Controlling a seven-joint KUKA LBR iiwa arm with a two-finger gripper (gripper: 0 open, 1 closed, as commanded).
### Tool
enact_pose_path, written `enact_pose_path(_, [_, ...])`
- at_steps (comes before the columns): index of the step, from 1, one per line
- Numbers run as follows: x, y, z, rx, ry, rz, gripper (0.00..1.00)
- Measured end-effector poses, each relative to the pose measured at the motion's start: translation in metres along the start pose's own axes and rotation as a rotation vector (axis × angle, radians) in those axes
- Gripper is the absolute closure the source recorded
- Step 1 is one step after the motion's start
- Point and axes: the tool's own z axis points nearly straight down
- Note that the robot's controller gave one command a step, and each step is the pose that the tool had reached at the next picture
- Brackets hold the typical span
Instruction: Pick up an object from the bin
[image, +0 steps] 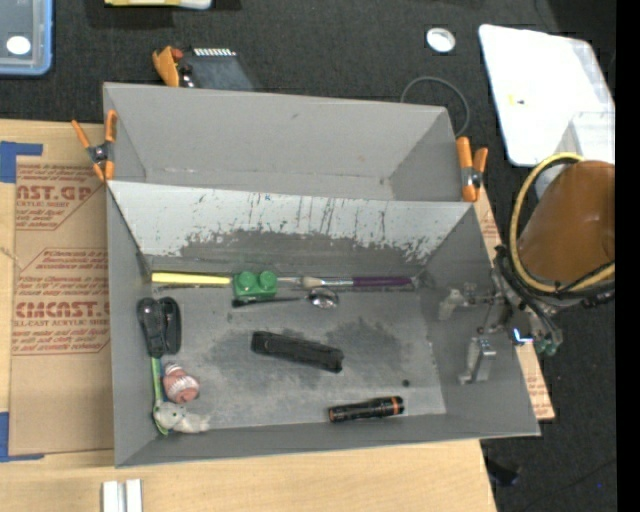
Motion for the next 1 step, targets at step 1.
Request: enact_pose_path(1, [0.0, 0.0, 0.0, 0.0, 0.0, 0.0, 0.0])
